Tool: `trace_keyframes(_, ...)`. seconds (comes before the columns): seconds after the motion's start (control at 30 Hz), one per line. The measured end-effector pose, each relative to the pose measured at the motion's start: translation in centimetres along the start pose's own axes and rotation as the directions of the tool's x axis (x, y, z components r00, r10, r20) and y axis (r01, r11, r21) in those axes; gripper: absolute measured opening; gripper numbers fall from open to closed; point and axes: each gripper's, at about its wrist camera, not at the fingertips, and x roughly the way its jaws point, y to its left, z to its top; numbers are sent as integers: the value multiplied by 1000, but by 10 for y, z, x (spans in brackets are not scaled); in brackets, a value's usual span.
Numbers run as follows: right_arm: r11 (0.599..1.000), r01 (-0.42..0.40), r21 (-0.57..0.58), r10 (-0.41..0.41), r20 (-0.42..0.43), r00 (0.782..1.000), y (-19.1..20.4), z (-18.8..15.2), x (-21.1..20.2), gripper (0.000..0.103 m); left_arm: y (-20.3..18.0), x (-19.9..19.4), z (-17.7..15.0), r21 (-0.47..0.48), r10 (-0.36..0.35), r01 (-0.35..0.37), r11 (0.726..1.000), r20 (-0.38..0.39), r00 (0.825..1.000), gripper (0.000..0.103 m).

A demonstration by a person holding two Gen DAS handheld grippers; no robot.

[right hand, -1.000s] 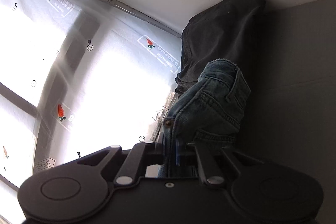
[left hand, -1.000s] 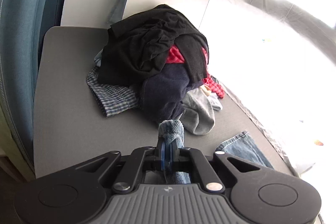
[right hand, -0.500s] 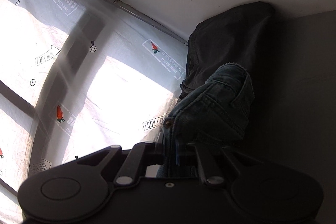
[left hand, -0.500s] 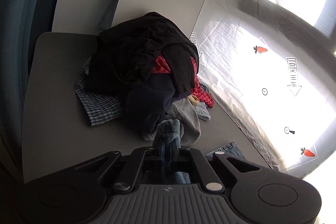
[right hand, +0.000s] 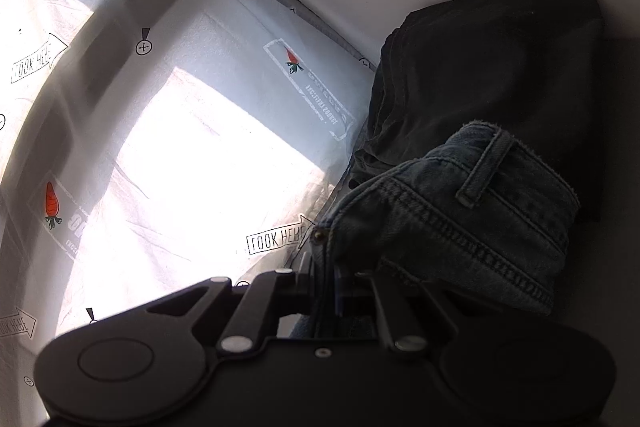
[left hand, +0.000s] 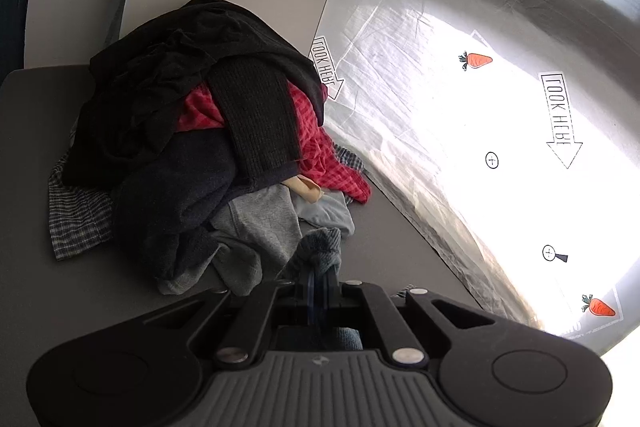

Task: Fold clothes

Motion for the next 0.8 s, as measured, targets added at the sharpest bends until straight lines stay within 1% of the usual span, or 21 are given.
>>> trace_keyframes(0.1, 999, 29, -36, -29, -5, 1000, 10, 1, 28, 9, -29, 32, -4, 35, -9, 9, 999, -15, 1000, 3)
trace_keyframes(0.17, 999, 38, -38, -38, -7, 999, 13, 1, 37, 9, -47, 50, -6, 58, -15, 15, 998, -17, 1000, 3)
trace_keyframes(0.33, 997, 62, -40, -62, -2, 998, 22, 2, 76, 9, -88, 94, -12, 102, -37, 40, 994, -28, 999, 3)
trace_keyframes(0.43, 994, 90, -66, -91, -2, 996, 28, 4, 99, 9, -104, 115, -13, 92, -69, 73, 993, -55, 996, 3)
trace_keyframes(0.53, 988, 118, -97, -119, -10, 993, 29, -1, 117, 9, -121, 137, -19, 127, -58, 66, 990, -67, 996, 3)
trace_keyframes(0.6, 983, 142, -117, -145, -24, 989, 31, -5, 129, 10, -129, 157, -27, 149, -36, 51, 988, -98, 995, 4)
trace_keyframes(0.67, 973, 181, -140, -190, -51, 981, 36, -8, 137, 15, -137, 176, -31, 161, 22, 4, 987, -159, 987, 5)
trace_keyframes(0.7, 964, 196, -181, -209, -56, 976, 44, -11, 137, 22, -140, 179, -31, 160, 41, -12, 987, -175, 984, 6)
trace_keyframes(0.73, 951, 204, -234, -220, -44, 975, 52, -13, 136, 31, -141, 176, -30, 150, 34, -8, 989, -171, 985, 6)
trace_keyframes(0.77, 928, 216, -302, -228, -4, 974, 62, -17, 131, 38, -141, 170, -28, 136, 9, 12, 991, -151, 988, 9)
trace_keyframes(0.8, 908, 228, -351, -232, 29, 972, 69, -21, 126, 49, -142, 162, -27, 139, -11, 29, 990, -129, 992, 17)
